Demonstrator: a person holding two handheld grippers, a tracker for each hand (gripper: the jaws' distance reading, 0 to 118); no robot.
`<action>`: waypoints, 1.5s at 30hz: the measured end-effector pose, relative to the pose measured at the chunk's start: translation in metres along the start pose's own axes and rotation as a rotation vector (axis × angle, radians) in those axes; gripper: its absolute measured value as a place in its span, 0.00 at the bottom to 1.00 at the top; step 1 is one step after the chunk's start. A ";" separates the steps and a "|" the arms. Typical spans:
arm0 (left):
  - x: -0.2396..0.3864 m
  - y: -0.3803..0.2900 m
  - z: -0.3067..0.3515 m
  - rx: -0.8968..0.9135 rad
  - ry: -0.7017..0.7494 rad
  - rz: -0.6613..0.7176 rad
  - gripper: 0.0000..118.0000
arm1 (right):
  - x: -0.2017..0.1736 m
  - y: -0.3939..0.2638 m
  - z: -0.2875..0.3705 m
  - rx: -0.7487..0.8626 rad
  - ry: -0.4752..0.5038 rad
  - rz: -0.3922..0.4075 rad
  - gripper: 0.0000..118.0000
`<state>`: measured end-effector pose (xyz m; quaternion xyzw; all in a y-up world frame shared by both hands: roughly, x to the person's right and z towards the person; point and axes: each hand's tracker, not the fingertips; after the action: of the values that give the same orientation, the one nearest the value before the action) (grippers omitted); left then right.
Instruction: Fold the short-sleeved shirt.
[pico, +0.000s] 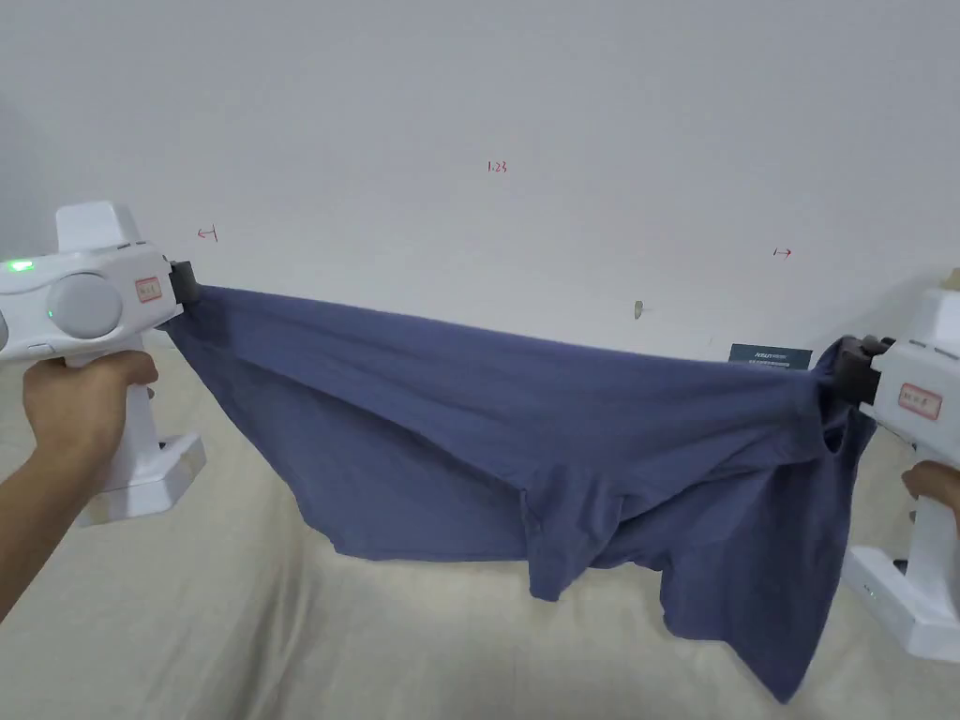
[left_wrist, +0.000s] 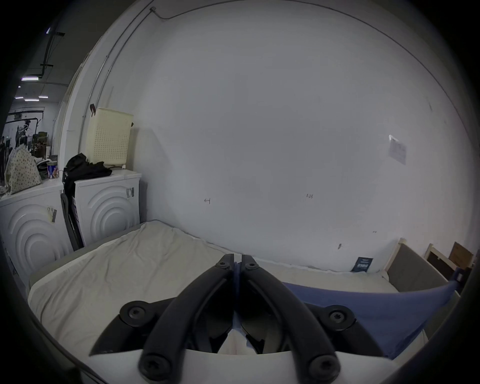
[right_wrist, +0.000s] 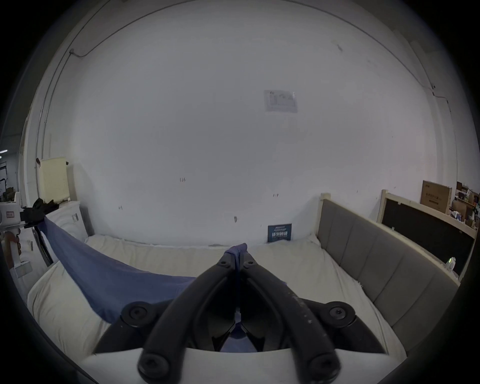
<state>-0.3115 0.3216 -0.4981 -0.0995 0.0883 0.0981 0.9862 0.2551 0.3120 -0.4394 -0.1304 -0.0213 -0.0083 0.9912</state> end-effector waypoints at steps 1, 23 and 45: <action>-0.003 -0.011 -0.005 -0.019 0.011 -0.008 0.04 | -0.003 -0.012 -0.005 -0.023 0.006 0.005 0.03; -0.144 -0.344 0.132 -0.610 0.167 -0.049 0.03 | -0.016 -0.334 0.067 -0.617 0.001 -0.021 0.03; -0.172 -0.369 0.221 -0.838 0.195 -0.175 0.38 | -0.019 -0.391 0.178 -0.777 -0.030 -0.071 0.13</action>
<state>-0.3657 -0.0162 -0.1858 -0.5069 0.1248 0.0319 0.8524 0.2203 -0.0191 -0.1673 -0.4952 -0.0355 -0.0481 0.8667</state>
